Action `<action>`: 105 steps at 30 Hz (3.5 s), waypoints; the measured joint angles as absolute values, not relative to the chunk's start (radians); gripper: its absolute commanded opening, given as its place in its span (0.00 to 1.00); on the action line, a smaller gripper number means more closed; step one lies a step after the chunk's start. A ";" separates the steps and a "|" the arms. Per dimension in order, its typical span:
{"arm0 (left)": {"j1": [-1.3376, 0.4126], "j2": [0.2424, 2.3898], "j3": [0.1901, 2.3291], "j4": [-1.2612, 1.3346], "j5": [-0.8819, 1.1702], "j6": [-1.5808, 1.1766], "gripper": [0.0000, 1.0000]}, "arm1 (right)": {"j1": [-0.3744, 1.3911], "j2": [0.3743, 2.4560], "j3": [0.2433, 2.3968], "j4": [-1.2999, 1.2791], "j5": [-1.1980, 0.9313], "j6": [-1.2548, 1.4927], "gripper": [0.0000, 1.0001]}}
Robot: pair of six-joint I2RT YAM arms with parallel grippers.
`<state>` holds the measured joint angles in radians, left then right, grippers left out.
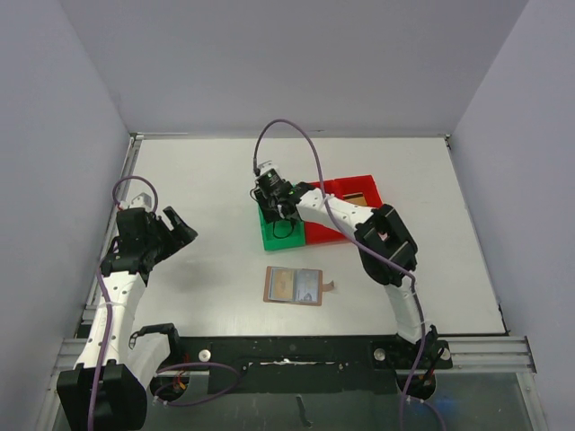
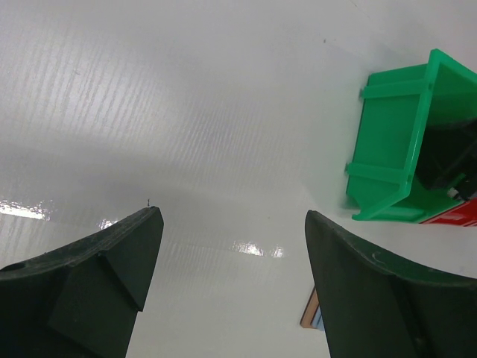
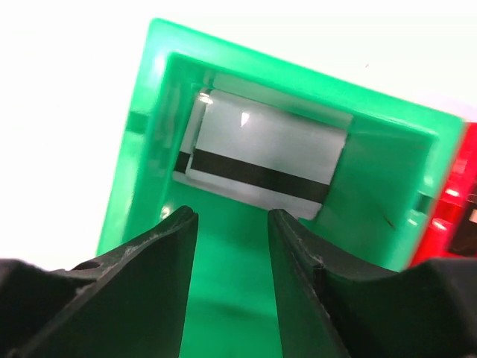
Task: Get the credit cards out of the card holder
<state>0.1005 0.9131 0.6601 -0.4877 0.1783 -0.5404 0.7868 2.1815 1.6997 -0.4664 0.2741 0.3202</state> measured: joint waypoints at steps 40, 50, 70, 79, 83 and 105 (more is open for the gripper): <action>-0.773 1.264 0.598 -0.033 0.245 -0.921 0.52 | 0.827 1.228 0.504 -0.085 0.068 1.098 0.35; -0.803 1.360 0.620 0.006 0.242 -0.947 0.51 | 0.827 1.263 0.482 -0.085 0.066 1.116 0.32; -0.863 1.553 0.723 -0.002 0.183 -0.958 0.44 | 0.826 1.303 0.454 -0.010 0.059 1.143 0.23; -0.874 1.588 0.757 -0.057 0.133 -0.958 0.37 | 0.817 1.303 0.436 0.027 0.043 1.145 0.21; -0.876 1.592 0.759 -0.070 0.113 -0.960 0.34 | 0.797 1.300 0.413 0.063 0.017 1.156 0.20; -0.876 1.595 0.681 0.048 0.115 -1.039 0.06 | 0.778 1.319 0.402 0.120 -0.038 1.133 0.19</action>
<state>-0.8757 1.5948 0.6811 0.0483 0.1154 -1.0386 0.7784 1.3193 0.4019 0.1204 -0.0376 1.1328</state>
